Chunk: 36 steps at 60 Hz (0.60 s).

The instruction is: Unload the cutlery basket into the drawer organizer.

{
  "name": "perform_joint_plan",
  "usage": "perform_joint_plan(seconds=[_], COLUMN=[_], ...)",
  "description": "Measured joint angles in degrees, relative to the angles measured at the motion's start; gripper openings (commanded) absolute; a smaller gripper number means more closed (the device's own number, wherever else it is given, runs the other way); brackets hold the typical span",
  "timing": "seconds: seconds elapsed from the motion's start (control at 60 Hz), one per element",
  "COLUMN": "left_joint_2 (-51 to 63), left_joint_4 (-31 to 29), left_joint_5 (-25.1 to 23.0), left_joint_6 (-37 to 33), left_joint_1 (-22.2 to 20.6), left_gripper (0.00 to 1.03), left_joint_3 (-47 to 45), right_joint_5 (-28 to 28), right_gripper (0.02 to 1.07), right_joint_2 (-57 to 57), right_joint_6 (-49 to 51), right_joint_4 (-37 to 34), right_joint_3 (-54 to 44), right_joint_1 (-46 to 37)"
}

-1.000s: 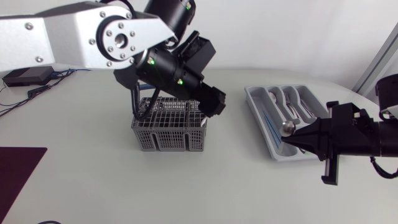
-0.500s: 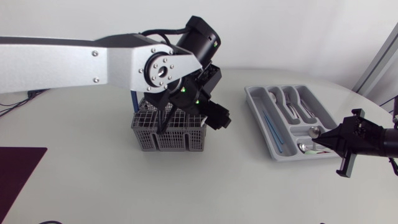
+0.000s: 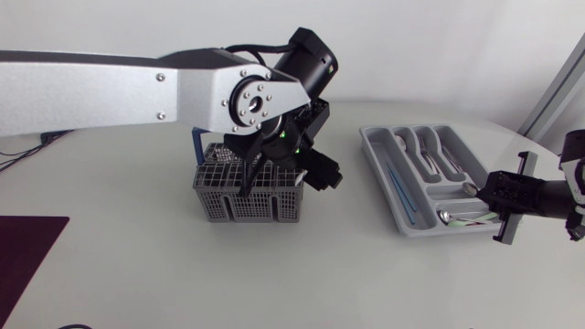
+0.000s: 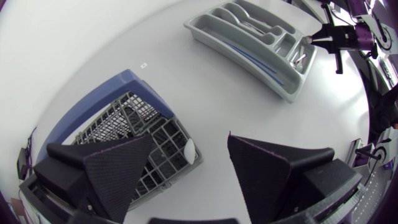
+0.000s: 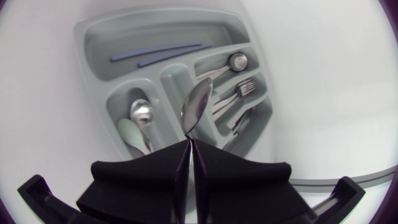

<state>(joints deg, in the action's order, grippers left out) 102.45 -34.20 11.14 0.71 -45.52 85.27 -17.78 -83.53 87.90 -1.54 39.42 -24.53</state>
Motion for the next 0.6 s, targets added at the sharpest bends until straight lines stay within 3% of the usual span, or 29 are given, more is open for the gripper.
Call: perform_joint_plan(seconds=[0.167, 0.467, 0.533, 0.6], left_joint_2=[1.11, 1.49, 1.49, 1.49], left_joint_4=[-2.27, -4.55, -4.57, -4.74], left_joint_5=[1.4, 1.86, 2.03, 2.32], left_joint_6=[0.83, 0.83, 0.83, 0.85], left_joint_1=[0.02, 0.02, 0.02, 0.02], left_gripper=[0.91, 0.91, 0.91, 0.91], left_joint_3=[1.27, 2.43, 2.51, 2.54], right_joint_5=[7.93, 13.7, 14.27, 14.62], right_gripper=[0.08, 0.09, 0.27, 0.53], right_joint_2=[-3.19, -8.04, -8.11, -8.11], right_joint_6=[0.04, 1.36, 1.86, 2.21], right_joint_4=[8.81, 12.17, 13.4, 14.01], right_joint_3=[-1.27, -4.24, -5.25, -6.05], right_joint_1=[3.58, 5.49, 5.7, 5.75])
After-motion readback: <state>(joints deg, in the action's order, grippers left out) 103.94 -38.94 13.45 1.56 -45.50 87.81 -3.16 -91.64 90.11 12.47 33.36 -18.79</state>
